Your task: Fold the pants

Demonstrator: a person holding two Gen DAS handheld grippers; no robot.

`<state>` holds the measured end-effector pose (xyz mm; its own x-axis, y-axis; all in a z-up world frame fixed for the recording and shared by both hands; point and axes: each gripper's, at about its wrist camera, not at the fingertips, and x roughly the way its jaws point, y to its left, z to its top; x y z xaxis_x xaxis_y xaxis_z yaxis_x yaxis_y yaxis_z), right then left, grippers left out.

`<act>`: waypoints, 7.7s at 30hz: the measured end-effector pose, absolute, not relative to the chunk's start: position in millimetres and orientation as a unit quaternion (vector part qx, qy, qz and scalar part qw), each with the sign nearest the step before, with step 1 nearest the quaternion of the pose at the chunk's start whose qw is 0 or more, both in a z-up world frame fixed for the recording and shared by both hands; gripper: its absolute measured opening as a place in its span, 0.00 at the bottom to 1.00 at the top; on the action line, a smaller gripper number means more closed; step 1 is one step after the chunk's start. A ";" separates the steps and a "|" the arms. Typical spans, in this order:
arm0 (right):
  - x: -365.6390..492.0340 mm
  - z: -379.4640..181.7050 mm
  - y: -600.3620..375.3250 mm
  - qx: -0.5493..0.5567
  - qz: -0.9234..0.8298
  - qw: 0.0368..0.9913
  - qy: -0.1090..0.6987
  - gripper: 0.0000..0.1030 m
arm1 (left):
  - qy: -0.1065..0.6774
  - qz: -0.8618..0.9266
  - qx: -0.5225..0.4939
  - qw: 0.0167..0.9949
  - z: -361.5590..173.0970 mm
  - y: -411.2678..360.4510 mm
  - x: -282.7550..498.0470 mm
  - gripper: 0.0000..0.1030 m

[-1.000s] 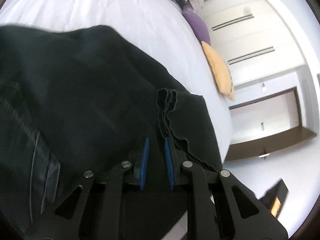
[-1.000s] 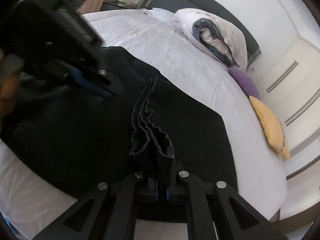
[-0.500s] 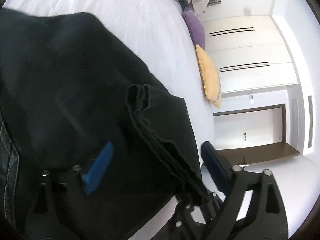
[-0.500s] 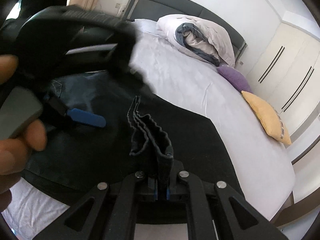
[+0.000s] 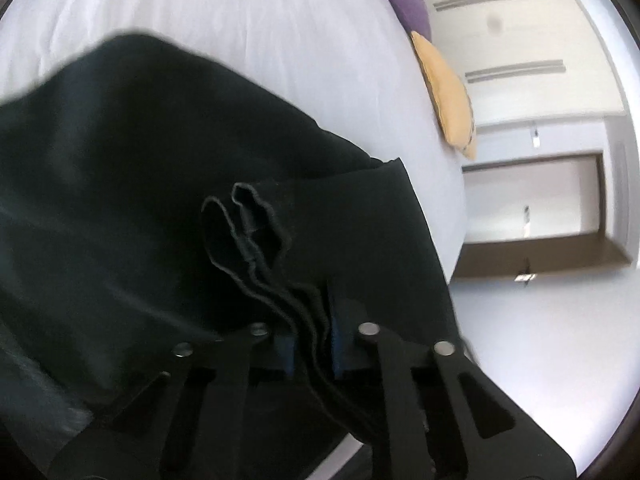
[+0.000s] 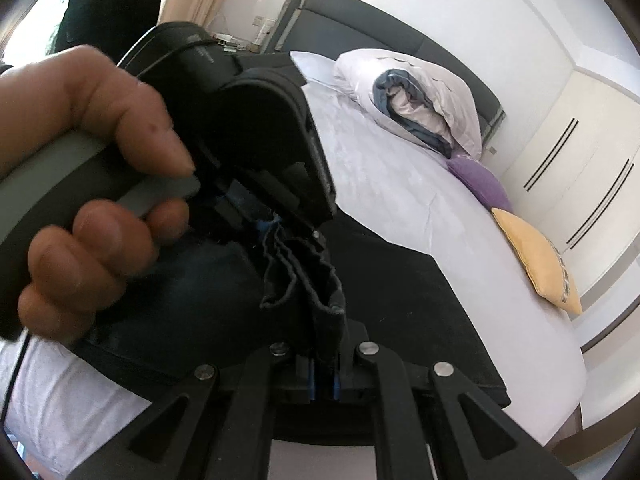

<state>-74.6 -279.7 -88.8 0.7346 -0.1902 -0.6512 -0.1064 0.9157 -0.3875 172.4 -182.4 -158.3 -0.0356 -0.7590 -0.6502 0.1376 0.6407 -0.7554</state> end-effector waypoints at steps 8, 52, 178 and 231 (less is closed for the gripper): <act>-74.0 -86.7 -241.3 -0.229 0.021 0.907 0.352 0.07 | 0.616 -0.354 -0.152 0.687 -125.2 -158.5 191.1 0.06; 65.5 -74.8 -524.1 0.352 0.268 0.792 0.420 0.67 | 0.568 -0.331 -0.071 0.750 -102.3 -199.7 125.0 0.15; 75.2 -102.4 -544.2 0.316 0.235 0.764 0.511 0.12 | 0.384 -0.324 0.109 0.858 -69.3 -311.5 11.0 0.12; 12.3 -159.7 -567.6 0.418 0.206 0.747 0.474 0.00 | 0.456 -0.333 -0.113 0.817 -126.0 -191.3 135.8 0.62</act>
<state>12.3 -567.6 -159.7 0.4660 0.7048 -0.5349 0.0879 0.5647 0.8206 135.8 -191.3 -126.0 0.3615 -0.6478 -0.6706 0.4420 0.7524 -0.4885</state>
